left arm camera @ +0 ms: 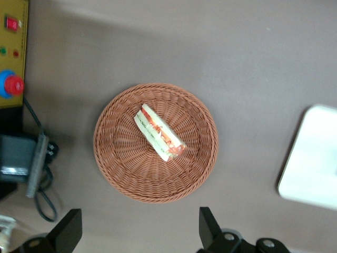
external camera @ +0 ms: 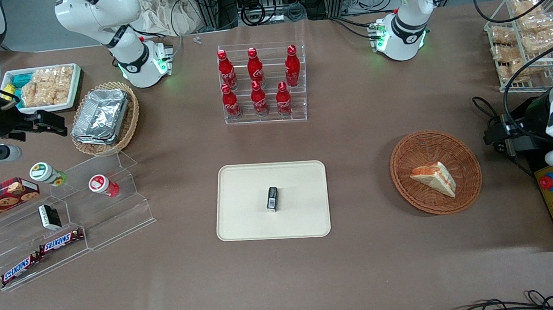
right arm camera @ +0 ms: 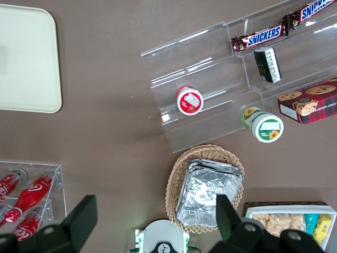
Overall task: Place sandwich from basket to tray
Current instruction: 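Move the left gripper over the wicker basket above the sandwich, then lower the open left gripper around the wrapped sandwich in the basket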
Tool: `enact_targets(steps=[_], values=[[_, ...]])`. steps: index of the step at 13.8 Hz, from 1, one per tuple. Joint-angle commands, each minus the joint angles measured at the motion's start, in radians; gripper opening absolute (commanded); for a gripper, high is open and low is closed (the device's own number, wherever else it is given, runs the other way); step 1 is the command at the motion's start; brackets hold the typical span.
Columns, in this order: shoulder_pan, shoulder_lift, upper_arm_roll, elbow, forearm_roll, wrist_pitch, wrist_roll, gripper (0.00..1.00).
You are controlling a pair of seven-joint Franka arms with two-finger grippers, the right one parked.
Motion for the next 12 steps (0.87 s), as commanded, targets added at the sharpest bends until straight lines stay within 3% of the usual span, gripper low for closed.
enact_targets(steps=[1, 5, 8, 12], values=[[0.004, -0.008, -0.005, -0.105, 0.004, 0.130, -0.151, 1.00], [-0.004, 0.048, -0.006, -0.168, 0.010, 0.233, -0.421, 1.00], [-0.009, 0.137, -0.040, -0.169, 0.132, 0.274, -0.619, 1.00], [-0.012, 0.217, -0.057, -0.169, 0.145, 0.329, -0.780, 1.00]])
